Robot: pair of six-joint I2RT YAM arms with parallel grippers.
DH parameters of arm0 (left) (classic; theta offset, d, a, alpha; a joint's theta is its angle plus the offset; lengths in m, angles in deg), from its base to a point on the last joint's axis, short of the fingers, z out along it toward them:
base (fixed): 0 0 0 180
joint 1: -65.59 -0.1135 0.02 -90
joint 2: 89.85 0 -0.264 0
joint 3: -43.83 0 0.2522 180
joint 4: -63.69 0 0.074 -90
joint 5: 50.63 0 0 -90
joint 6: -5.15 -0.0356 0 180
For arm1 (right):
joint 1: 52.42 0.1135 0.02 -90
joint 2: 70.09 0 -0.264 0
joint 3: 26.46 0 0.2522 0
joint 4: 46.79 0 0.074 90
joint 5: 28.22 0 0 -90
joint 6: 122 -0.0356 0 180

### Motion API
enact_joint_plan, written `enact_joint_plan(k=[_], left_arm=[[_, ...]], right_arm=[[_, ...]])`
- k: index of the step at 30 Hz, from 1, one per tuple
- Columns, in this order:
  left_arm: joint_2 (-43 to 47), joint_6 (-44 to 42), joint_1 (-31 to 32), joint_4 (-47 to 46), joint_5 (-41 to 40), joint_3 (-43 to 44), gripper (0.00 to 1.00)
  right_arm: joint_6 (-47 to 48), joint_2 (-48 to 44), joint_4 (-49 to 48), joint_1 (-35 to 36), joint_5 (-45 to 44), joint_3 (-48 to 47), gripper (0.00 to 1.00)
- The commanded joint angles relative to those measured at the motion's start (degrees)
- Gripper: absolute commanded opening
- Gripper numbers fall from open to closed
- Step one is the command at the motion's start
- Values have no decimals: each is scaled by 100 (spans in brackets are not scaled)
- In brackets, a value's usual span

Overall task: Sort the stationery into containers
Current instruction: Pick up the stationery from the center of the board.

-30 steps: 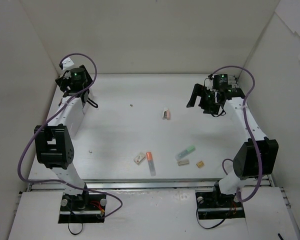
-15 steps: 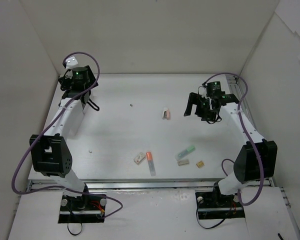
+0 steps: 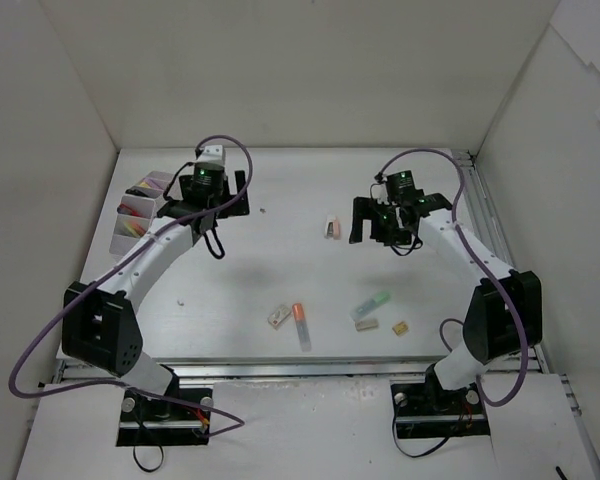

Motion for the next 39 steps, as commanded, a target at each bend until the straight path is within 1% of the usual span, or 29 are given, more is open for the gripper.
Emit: enact_joint_plan(k=[1, 2, 3, 4, 5, 8, 9, 10, 11, 14, 16, 20, 22, 24, 27, 30, 31, 33, 34, 35, 36, 37, 39], left_arm=[[555, -54, 329, 210, 270, -195, 100], [721, 59, 330, 385, 216, -292, 99], [827, 269, 330, 457, 146, -389, 99], [942, 350, 330, 544, 119, -590, 99], [1195, 429, 330, 580, 102, -705, 99], [1722, 719, 330, 650, -4, -1083, 99], [1821, 781, 330, 686, -117, -1154, 99], [2004, 920, 382, 747, -162, -1285, 99], [2067, 1000, 382, 774, -180, -1356, 99], [2287, 1273, 382, 783, -329, -1681, 100], [2436, 1378, 435, 704, -426, -1953, 99], [2700, 1510, 488, 581, -461, -2279, 99], [2814, 1519, 488, 563, -452, -2367, 100], [2885, 1528, 541, 580, -487, -2463, 100], [3034, 1502, 541, 510, -479, -2534, 99], [3079, 1432, 541, 510, -382, -2491, 100], [3070, 1414, 541, 528, -373, -2490, 100], [3044, 1353, 593, 528, -338, -2447, 99], [3035, 1326, 593, 528, -312, -2429, 99], [3026, 1291, 593, 510, -216, -2429, 100], [3017, 1187, 593, 432, -128, -2420, 99], [3008, 1142, 593, 388, -31, -2429, 99], [2973, 1011, 593, 239, 329, -2438, 99]], right_arm=[[481, 49, -229, 351, 59, 53, 98], [796, -12, -194, 509, -11, 97, 98], [894, -39, -151, 963, -429, 176, 98], [991, -66, -124, 1202, -625, 220, 98], [1027, -101, -124, 1640, -827, 282, 98], [809, -101, -168, 2144, -864, 545, 98], [747, -92, -185, 2571, -1134, 659, 98], [746, -92, -229, 2767, -1267, 730, 98], [642, -75, -255, 3143, -1660, 774, 98], [370, 4, -589, 3733, -1787, 1072, 98], [263, 92, -896, 3963, -1787, 1275, 98], [61, 460, -1090, 4648, -2120, 1284, 98], [-105, 680, -1091, 4790, -2243, 1267, 98], [-264, 795, -1099, 4870, -2332, 1336, 95], [-607, 892, -1108, 4887, -2393, 1538, 84], [-818, 848, -1152, 4879, -2420, 1741, 66], [-871, 796, -1161, 4904, -2446, 1785, 51], [-854, 717, -1161, 4887, -2455, 1820, 37], [-801, 647, -1204, 4852, -2490, 1820, 25], [-757, 611, -1240, 4782, -2420, 1812, 21], [-731, 585, -1310, 4747, -2394, 1811, 7], [-670, 541, -1345, 4590, -2298, 1794, 0], [-573, 453, -1494, 4413, -2209, 1794, 0]])
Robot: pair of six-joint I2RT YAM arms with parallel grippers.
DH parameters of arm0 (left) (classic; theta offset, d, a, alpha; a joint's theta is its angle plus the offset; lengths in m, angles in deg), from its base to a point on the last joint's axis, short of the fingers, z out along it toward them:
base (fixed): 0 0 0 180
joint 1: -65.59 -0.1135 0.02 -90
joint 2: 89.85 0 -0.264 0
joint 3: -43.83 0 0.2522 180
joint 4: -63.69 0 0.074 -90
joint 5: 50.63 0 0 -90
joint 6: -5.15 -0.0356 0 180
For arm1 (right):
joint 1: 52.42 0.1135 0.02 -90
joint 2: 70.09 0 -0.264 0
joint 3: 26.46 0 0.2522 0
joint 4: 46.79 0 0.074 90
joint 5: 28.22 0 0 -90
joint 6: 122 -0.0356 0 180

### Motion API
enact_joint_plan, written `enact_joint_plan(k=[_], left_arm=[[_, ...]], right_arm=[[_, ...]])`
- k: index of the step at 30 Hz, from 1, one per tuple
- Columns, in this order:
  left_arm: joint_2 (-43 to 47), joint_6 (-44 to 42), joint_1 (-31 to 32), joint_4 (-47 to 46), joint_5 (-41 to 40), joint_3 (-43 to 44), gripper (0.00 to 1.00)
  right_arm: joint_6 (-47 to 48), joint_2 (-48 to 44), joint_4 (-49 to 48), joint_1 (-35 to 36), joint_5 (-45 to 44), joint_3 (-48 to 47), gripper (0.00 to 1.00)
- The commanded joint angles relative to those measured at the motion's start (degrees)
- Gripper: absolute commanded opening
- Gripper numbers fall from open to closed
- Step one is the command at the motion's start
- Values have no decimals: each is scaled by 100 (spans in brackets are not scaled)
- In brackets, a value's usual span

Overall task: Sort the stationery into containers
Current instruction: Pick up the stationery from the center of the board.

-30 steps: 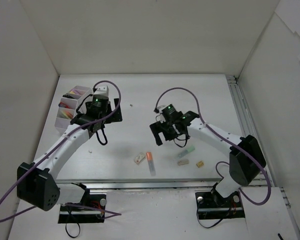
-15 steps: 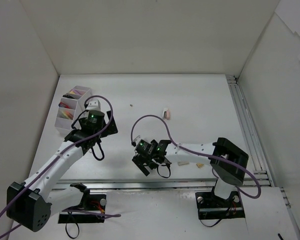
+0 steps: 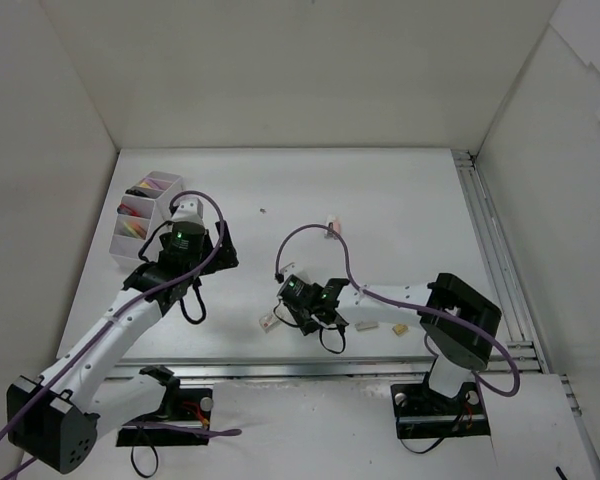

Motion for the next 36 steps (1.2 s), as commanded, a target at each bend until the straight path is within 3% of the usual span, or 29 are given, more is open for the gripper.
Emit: enact_joint_plan(k=[1, 6, 8, 15, 26, 28, 31, 33, 36], left_arm=[[-32, -319, 43, -510, 543, 200, 100], [-234, -434, 43, -993, 1791, 297, 99], [-366, -372, 43, -1220, 2378, 446, 99], [-1157, -126, 43, -1608, 3067, 1175, 100], [-1755, 6, 43, -2056, 3453, 1624, 98], [-1799, 58, 43, -2153, 3524, 1616, 94], [-1913, 58, 43, -2556, 3629, 1598, 74], [-1983, 67, 43, -2663, 3717, 1624, 66], [-2194, 67, 43, -2751, 3954, 1747, 48]], right_arm=[[288, -392, -94, -348, -56, 59, 0], [860, -1078, -523, -708, 84, -82, 0], [1168, -1377, -752, -901, 514, -187, 0], [1941, -1519, -1298, -1156, 1209, -741, 0], [1828, -1387, -1991, -1587, 1499, -1172, 0], [1732, -1335, -2141, -1640, 1605, -1207, 0], [1661, -1246, -2580, -1675, 1816, -1216, 0], [1687, -1229, -2643, -1658, 1878, -1242, 0], [1731, -1194, -2625, -1710, 1843, -1295, 0]])
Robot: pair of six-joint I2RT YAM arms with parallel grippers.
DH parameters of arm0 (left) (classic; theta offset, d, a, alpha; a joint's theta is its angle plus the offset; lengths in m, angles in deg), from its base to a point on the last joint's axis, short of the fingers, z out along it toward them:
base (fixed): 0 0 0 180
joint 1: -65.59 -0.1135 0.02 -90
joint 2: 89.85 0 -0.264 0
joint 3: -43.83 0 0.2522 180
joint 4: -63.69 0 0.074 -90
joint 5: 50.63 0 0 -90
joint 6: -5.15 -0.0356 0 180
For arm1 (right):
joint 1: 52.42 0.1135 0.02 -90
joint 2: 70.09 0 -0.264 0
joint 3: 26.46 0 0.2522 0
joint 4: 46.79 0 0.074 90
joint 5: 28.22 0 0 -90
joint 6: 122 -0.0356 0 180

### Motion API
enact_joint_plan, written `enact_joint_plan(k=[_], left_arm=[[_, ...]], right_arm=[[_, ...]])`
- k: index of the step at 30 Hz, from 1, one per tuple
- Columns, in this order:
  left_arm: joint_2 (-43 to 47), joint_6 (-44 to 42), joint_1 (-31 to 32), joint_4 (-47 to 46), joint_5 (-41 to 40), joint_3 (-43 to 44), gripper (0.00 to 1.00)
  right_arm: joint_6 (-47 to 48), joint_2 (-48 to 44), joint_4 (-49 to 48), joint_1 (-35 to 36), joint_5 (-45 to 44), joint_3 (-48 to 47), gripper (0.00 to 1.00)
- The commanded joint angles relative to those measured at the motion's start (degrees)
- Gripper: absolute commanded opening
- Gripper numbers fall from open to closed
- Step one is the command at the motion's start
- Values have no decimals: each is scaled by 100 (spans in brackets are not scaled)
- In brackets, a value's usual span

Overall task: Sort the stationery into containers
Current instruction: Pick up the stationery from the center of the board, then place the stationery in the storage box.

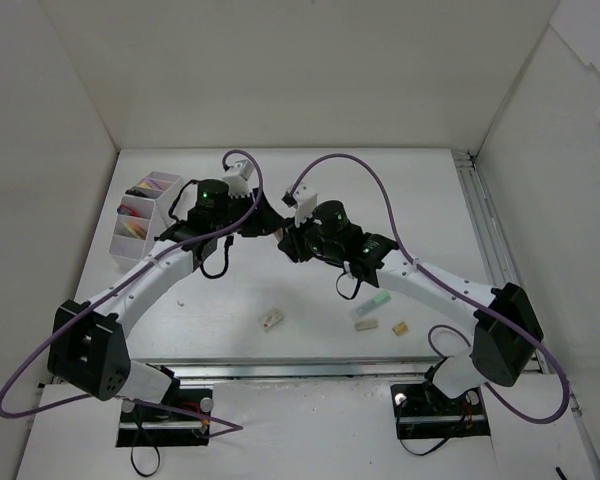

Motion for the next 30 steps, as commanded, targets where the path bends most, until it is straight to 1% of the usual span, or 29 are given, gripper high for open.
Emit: enact_joint_plan(k=[1, 2, 3, 4, 5, 6, 8, 10, 11, 12, 13, 14, 19, 20, 24, 26, 27, 30], left_arm=[[-148, 10, 21, -638, 420, 460, 33], [-184, 2, 21, -612, 439, 495, 24], [-219, 10, 21, -594, 439, 539, 10], [-246, -16, 21, -507, 430, 600, 0], [-246, -42, -49, -497, 456, 618, 0], [-237, -60, -50, -514, 421, 619, 0], [-149, -104, -119, -567, 308, 610, 0], [-88, -191, -242, -454, 53, 714, 0], [-79, -235, -321, -418, -26, 768, 0], [-70, -253, -513, -392, -114, 846, 0], [-87, -288, -611, -365, -193, 899, 0], [-88, -349, -812, -330, -420, 943, 0], [-254, -789, -1428, -383, -1221, 1365, 0], [-298, -990, -1525, -400, -1475, 1444, 0], [-798, -1272, -2131, -479, -2056, 1988, 0], [-1122, -1360, -2316, -506, -2302, 2287, 0], [-1247, -1369, -2474, -497, -2373, 2376, 0], [-1712, -1387, -2668, -497, -2531, 2719, 0]], right_arm=[[22, -31, -602, -62, 123, -364, 0], [40, -31, -610, -97, 105, -364, 0], [48, -22, -601, -106, 70, -364, 0], [40, -31, -575, -115, 35, -373, 0], [31, -5, -575, -159, -26, -382, 1], [5, 4, -566, -211, -18, -382, 4], [-144, 74, -557, -343, 17, -434, 35], [-311, 127, -566, -466, 157, -496, 57], [-390, 197, -583, -615, 297, -539, 63], [-434, 215, -601, -677, 403, -566, 72], [-539, 259, -601, -861, 508, -601, 90], [-566, 268, -610, -915, 675, -645, 98], [-506, 303, -417, -1327, 764, -733, 98], [-479, 321, -364, -1363, 764, -733, 98], [-330, 321, -110, -1670, 615, -689, 98], [-294, 347, 4, -1741, 431, -680, 98], [-277, 356, 57, -1828, 395, -681, 98], [-224, 426, 154, -1960, 290, -742, 98]])
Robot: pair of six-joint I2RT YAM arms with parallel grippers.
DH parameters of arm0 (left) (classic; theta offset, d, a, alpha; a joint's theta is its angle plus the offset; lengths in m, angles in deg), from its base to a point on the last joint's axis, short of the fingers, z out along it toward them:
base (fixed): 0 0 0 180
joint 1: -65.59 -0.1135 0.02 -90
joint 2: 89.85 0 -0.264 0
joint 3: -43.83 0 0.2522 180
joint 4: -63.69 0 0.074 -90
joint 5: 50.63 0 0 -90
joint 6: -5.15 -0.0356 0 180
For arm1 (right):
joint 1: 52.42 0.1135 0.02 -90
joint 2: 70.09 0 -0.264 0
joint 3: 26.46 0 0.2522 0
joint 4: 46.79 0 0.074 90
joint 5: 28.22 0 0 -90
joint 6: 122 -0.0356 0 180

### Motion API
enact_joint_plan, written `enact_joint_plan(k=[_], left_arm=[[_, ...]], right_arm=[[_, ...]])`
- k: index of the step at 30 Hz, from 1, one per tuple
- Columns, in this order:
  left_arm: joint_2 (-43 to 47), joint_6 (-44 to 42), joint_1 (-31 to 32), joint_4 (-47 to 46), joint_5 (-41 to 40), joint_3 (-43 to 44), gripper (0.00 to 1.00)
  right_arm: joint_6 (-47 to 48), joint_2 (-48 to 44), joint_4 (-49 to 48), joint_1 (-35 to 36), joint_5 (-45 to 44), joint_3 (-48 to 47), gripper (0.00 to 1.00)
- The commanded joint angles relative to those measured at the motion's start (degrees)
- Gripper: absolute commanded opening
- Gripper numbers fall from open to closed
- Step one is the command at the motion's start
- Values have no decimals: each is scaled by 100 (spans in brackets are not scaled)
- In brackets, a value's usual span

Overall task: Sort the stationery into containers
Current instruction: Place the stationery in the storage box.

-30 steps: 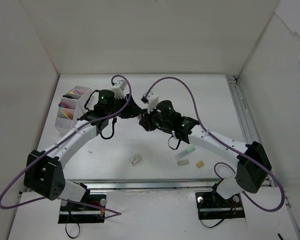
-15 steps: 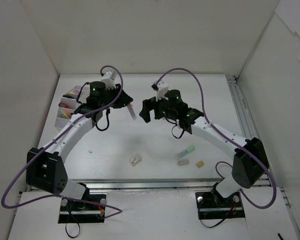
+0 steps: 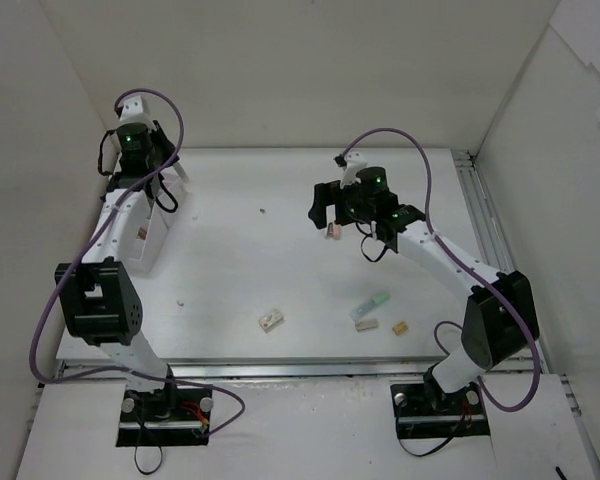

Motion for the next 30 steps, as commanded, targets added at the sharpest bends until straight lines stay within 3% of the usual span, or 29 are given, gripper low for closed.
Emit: enact_joint_plan(k=[1, 5, 23, 30], left_arm=[[-314, -211, -271, -353, -418, 472, 0], [-867, -159, -420, -301, -1059, 875, 0], [-1423, 632, -904, -1328, -1315, 859, 0], [-1686, 510, -904, -1478, -1613, 938, 0]], right_arm=[[134, 70, -55, -193, -222, -333, 98], [178, 254, 76, -342, -179, -527, 98], [64, 1177, 200, -615, 305, -1318, 98], [64, 1222, 209, -676, 288, -1327, 98]])
